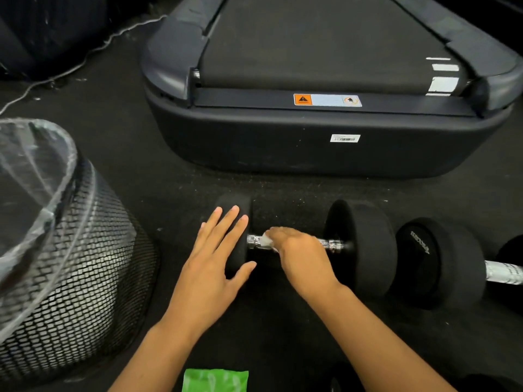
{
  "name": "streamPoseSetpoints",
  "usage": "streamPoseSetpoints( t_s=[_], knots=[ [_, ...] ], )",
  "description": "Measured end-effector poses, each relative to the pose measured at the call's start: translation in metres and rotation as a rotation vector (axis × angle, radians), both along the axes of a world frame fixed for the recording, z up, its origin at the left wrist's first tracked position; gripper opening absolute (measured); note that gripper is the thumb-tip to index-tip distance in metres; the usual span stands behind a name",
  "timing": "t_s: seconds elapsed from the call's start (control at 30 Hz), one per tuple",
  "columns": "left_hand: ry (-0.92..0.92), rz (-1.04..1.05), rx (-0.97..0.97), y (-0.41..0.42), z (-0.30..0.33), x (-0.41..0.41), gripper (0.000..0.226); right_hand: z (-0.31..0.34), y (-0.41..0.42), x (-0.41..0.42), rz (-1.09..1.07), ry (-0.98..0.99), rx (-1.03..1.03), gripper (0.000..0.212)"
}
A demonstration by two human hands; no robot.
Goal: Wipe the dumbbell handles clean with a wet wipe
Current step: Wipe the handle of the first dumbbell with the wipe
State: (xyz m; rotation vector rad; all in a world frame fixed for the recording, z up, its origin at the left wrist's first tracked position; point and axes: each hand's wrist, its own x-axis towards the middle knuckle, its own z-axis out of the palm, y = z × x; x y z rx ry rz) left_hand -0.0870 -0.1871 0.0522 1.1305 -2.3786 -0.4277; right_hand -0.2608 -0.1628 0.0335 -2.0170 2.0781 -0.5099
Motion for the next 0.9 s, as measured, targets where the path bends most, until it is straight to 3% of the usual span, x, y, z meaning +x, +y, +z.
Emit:
streamPoseSetpoints(
  t_s=[0.2,0.53,0.7,0.8,0.9],
  knots=[
    [0.031,0.004,0.019,-0.001,0.001,-0.002,0.074,-0.011,0.003,0.009,0.063,0.071,-0.071,0.047],
    [0.062,0.011,0.013,0.000,-0.001,-0.001,0.075,0.000,-0.008,0.009,0.054,0.044,0.005,0.027],
    [0.058,0.014,0.018,-0.001,-0.001,-0.002,0.074,-0.002,-0.003,0.010,0.097,0.075,-0.069,0.035],
    [0.057,0.012,0.012,-0.001,-0.001,-0.002,0.073,0.003,-0.010,0.004,0.076,0.056,0.037,0.032],
    [0.029,0.020,0.005,-0.001,0.001,-0.002,0.074,0.001,-0.008,0.013,0.074,0.039,0.004,0.032]
  ],
)
